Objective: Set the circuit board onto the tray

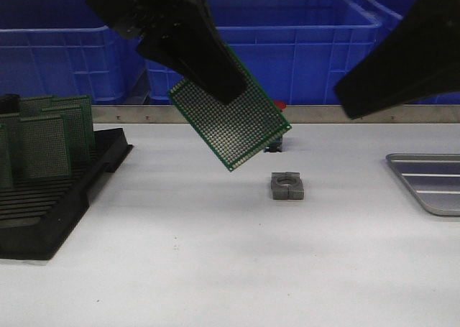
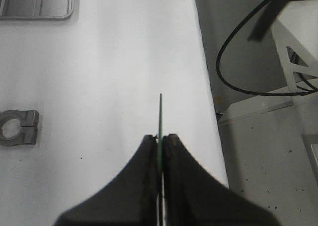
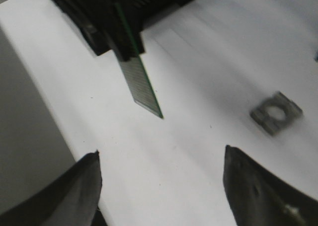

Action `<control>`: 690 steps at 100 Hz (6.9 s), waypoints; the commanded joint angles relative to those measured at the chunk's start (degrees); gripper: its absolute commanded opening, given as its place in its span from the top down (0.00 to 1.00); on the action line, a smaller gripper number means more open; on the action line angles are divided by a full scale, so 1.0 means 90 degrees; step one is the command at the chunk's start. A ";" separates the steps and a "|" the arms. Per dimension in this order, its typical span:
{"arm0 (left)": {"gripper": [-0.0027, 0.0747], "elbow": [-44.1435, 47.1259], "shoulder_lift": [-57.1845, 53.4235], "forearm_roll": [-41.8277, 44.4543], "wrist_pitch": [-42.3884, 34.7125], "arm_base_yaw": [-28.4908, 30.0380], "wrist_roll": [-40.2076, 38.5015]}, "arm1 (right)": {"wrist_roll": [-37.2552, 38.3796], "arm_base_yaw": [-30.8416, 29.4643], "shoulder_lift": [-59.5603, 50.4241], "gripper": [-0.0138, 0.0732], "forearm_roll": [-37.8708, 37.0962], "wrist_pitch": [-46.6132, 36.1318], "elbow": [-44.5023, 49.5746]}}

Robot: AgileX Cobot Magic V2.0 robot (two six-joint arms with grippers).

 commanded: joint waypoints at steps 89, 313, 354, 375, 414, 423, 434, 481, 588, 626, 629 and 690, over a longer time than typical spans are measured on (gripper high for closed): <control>0.88 -0.0173 -0.0300 -0.0415 0.0021 -0.0053 -0.0031 | -0.2736 0.0223 0.2738 0.92 0.2029 0.1412 -0.1546; 0.27 -0.0173 -0.0600 0.2442 -0.1063 0.1791 -0.0031 | 0.0872 -0.3794 0.3594 0.14 -0.1035 0.0163 -0.2745; 0.27 -0.0173 -0.0224 0.3053 -0.1160 0.2411 -0.0031 | 0.0872 -0.3794 0.3594 0.14 -0.1035 0.0244 -0.2745; 0.27 -0.0173 0.0040 0.3170 -0.1347 0.2411 -0.0031 | 0.0872 -0.3794 0.3594 0.14 -0.1035 0.0289 -0.2745; 0.32 -0.0173 0.0438 0.3170 -0.1440 0.2411 -0.0031 | 0.0872 -0.3794 0.3594 0.14 -0.1035 0.0331 -0.2745; 0.45 -0.0173 0.0447 0.3170 -0.1358 0.2411 -0.0031 | 0.0872 -0.3794 0.3594 0.14 -0.1035 0.0331 -0.2745; 0.69 -0.0173 0.0447 0.3170 -0.1161 0.2411 -0.0031 | 0.0872 -0.3794 0.3594 0.14 -0.1035 0.0331 -0.2745; 0.99 -0.0421 0.0344 0.3091 -0.0211 0.2328 -0.0031 | 0.0836 -0.3774 0.3450 0.14 -0.1028 0.0584 -0.2745; 0.99 -0.1477 0.0281 -0.1016 0.0476 0.0407 -0.0102 | -0.1506 -0.0434 0.2551 0.14 -0.0186 0.1107 -0.2723; 0.99 -0.1477 0.0281 -0.1042 0.0476 0.0328 -0.0102 | -0.1619 -0.0379 0.3013 0.41 0.0640 0.1101 -0.2723; 0.99 -0.1477 0.0281 -0.1042 0.0476 0.0328 -0.0102 | -0.1619 -0.0379 0.3021 0.48 0.0652 0.1101 -0.2723; 0.41 -0.1506 0.0281 -0.1042 0.0355 0.0340 -0.0102 | -0.1475 -0.0379 0.3025 0.92 0.0749 0.1302 -0.2723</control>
